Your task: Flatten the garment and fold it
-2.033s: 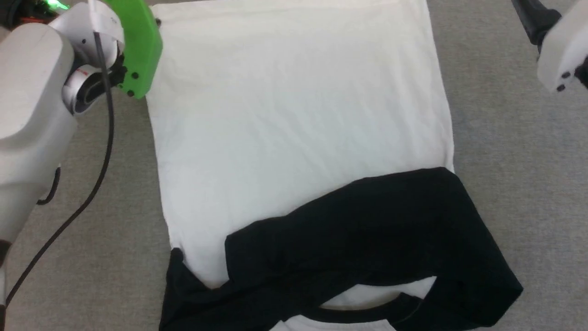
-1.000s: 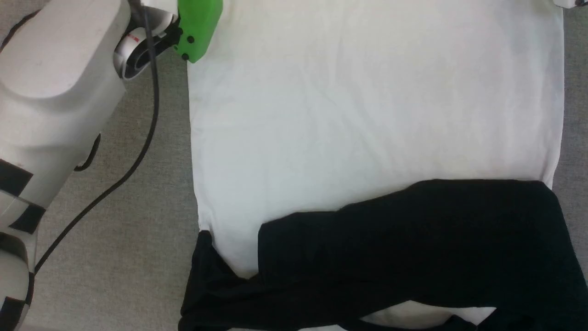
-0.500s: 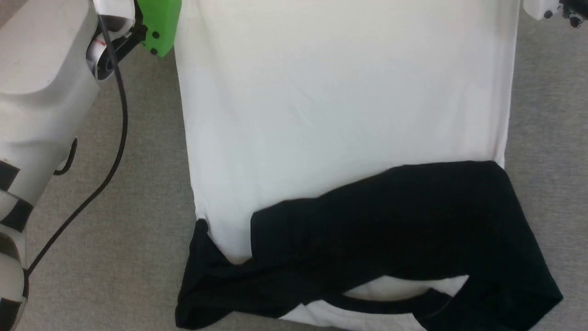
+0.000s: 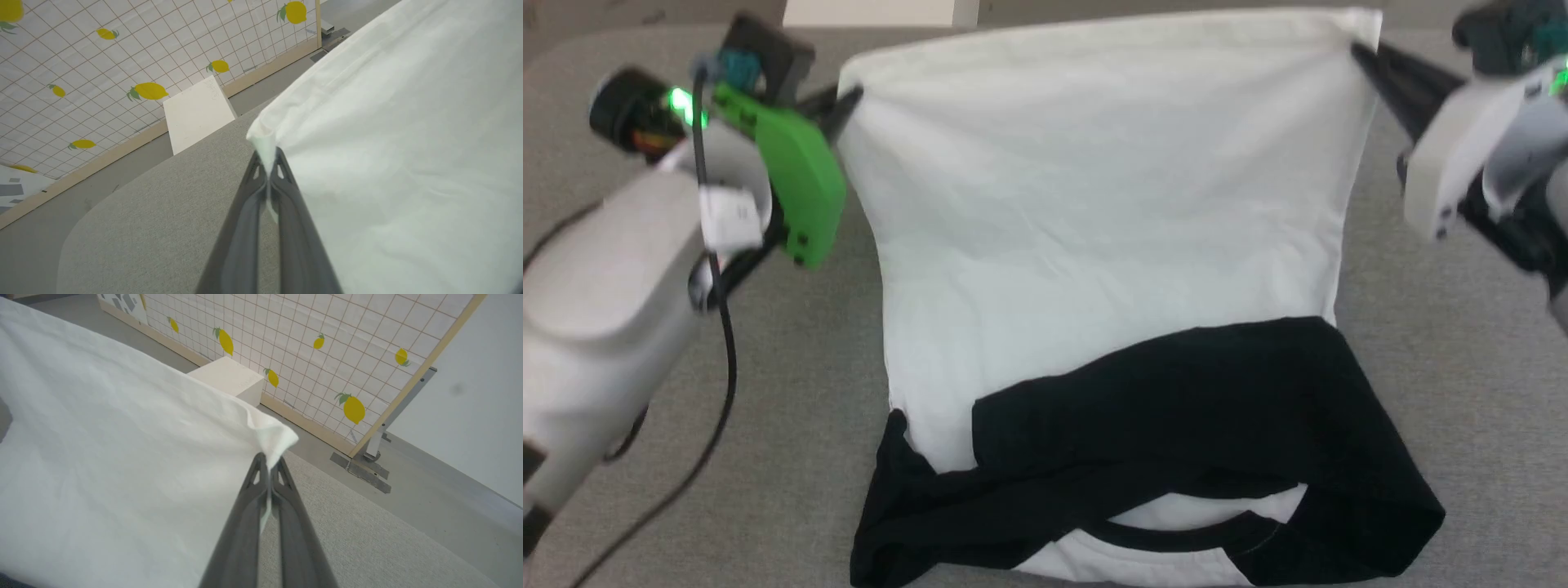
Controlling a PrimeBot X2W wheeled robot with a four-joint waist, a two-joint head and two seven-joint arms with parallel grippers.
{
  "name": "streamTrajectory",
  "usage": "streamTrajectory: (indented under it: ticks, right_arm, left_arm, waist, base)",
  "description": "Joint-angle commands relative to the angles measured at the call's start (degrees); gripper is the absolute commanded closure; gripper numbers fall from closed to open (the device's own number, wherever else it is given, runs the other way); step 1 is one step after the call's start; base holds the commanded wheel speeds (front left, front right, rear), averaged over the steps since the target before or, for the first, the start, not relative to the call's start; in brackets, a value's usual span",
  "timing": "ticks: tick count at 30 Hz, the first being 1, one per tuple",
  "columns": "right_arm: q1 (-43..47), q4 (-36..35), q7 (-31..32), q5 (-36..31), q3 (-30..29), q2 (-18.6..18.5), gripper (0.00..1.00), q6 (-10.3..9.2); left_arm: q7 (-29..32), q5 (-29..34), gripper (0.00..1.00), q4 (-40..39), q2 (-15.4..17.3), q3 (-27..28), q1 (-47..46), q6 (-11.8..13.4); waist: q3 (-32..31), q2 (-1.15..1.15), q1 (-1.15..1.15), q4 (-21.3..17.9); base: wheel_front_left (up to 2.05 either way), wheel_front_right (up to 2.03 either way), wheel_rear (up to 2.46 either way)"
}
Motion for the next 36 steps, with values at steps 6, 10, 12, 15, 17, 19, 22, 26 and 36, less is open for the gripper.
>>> streamTrajectory:
  ticks: [6,10,12,15,17,19,22,26,36]
  right_arm:
    - [12.54,-5.68,-3.3,0.86,1.09,-3.72,1.0,-0.09]
    - [20.31,-8.66,-3.59,1.76,0.76,-5.66,1.0,-0.09]
    - [24.21,-10.25,-3.72,1.95,0.21,-6.51,1.0,-0.09]
    - [29.93,-12.04,-3.44,2.38,-1.16,-7.32,1.0,-0.09]
    - [33.74,-13.28,-3.03,2.44,-2.02,-7.46,1.0,-0.09]
    - [37.49,-14.21,-2.8,2.63,-3.32,-7.5,1.0,-0.09]
    - [42.85,-15.07,-2.51,2.36,-5.59,-7.24,1.0,-0.09]
    - [49.1,-15.81,-2.24,1.25,-8.31,-6.55,1.0,-0.09]
    - [57.36,-14.12,0.53,-0.96,-11.77,-0.15,0.0,-0.09]
  left_arm:
    - [-0.19,-2.01,1.0,-14.57,8.05,-1.52,12.85,6.93]
    - [0.32,-3.65,1.0,-22.27,12.17,-3.19,20.6,11.07]
    - [0.16,-4.82,1.0,-25.29,13.38,-3.8,24.04,12.96]
    - [0.07,-6.08,1.0,-27.9,14.55,-5.15,28.38,14.62]
    - [-0.2,-7.15,1.0,-28.69,14.64,-6.16,31.21,15.08]
    - [-0.95,-7.96,1.0,-29.0,14.25,-6.75,33.52,15.66]
    - [-1.84,-9.01,1.0,-28.81,13.59,-7.56,36.73,16.35]
    - [-1.82,-8.9,1.0,-27.76,12.62,-8.85,39.82,16.5]
    - [-4.22,-11.32,0.04,-19.8,7.09,-9.17,43.4,14.26]
  waist:
    - [-9.37,0.0,0.0,-1.08]
    - [-11.77,0.0,0.0,-1.1]
    - [-12.74,0.0,0.0,-0.93]
    - [-13.85,0.0,0.0,-0.79]
    - [-14.27,0.0,0.0,-0.89]
    - [-14.53,0.0,0.0,-0.83]
    - [-14.83,0.0,0.0,-0.93]
    - [-14.74,0.0,0.0,-0.82]
    - [-14.28,0.0,0.0,-0.65]
  base:
    - [0.0,0.0,0.0]
    - [0.0,0.0,0.0]
    - [0.0,0.0,0.0]
    - [0.0,0.0,0.0]
    - [0.0,0.0,0.0]
    - [0.0,0.0,0.0]
    - [0.0,0.0,0.0]
    - [0.0,0.0,0.0]
    - [0.0,0.0,0.0]
